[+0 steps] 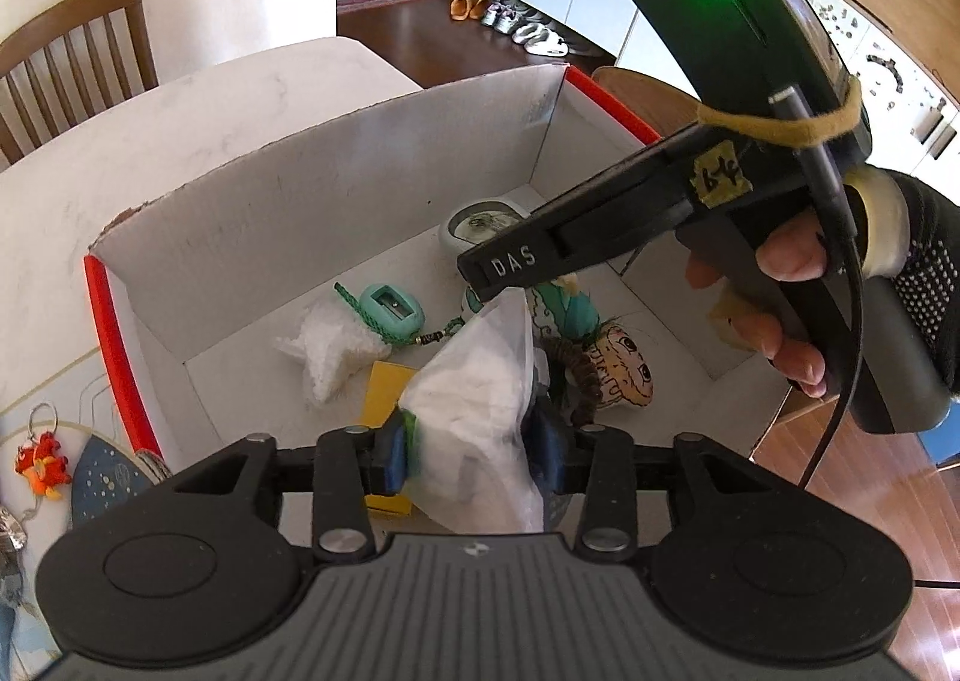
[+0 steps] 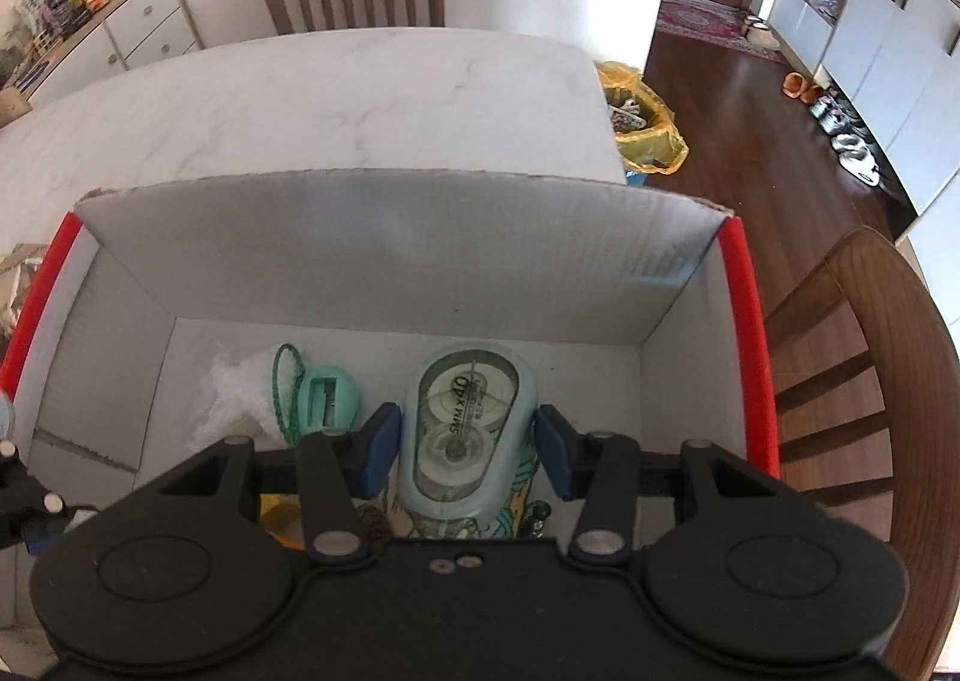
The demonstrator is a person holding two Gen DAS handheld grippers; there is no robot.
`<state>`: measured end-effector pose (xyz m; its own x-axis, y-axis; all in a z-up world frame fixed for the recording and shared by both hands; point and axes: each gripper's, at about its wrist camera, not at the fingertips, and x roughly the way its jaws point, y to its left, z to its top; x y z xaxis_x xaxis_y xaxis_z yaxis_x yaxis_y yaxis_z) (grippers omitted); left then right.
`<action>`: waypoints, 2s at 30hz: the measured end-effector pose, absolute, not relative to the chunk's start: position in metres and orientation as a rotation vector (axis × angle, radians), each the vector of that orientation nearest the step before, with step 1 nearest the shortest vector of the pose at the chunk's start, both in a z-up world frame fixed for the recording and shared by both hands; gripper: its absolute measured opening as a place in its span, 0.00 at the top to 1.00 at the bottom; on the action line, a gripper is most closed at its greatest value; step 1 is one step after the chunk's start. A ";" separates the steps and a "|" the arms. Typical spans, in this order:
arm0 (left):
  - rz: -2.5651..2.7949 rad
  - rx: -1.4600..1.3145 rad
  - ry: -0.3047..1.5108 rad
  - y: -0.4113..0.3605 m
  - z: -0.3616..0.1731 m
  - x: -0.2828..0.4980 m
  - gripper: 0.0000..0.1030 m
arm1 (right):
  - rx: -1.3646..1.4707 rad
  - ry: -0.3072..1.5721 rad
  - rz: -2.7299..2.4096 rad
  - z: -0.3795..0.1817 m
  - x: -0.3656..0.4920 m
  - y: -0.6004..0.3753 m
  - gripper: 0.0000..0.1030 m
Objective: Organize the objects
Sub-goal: 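Carry the plastic bag and tape dispenser into the shoebox and open both tools, then withdraw both tools from the box toward the remaining items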
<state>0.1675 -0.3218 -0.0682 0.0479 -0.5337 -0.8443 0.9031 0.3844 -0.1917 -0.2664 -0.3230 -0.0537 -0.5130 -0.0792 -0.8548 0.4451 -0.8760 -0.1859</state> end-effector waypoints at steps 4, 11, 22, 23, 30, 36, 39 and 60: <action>-1.154 0.441 1.016 -0.320 -0.066 0.163 0.39 | 1.330 0.599 -2.431 -0.056 -0.263 -0.324 0.53; -1.169 0.429 1.000 -0.319 -0.062 0.160 0.34 | 1.302 0.562 -2.451 -0.046 -0.255 -0.313 0.52; -1.181 0.379 0.932 -0.309 -0.041 0.158 0.33 | 1.213 0.510 -2.449 -0.011 -0.223 -0.303 0.48; -1.186 0.370 0.925 -0.307 -0.038 0.157 0.33 | 1.204 0.506 -2.450 -0.007 -0.219 -0.302 0.48; -1.199 0.320 0.885 -0.289 -0.023 0.157 0.33 | 1.145 0.456 -2.470 0.014 -0.197 -0.299 0.48; -1.206 0.274 0.861 -0.269 -0.013 0.160 0.33 | 1.104 0.420 -2.486 0.023 -0.176 -0.302 0.47; -1.204 0.258 0.849 -0.259 -0.009 0.162 0.33 | 1.073 0.398 -2.499 0.026 -0.165 -0.304 0.47; -1.192 0.211 0.779 -0.174 0.008 0.186 0.15 | 0.919 0.287 -2.602 0.026 -0.096 -0.345 0.19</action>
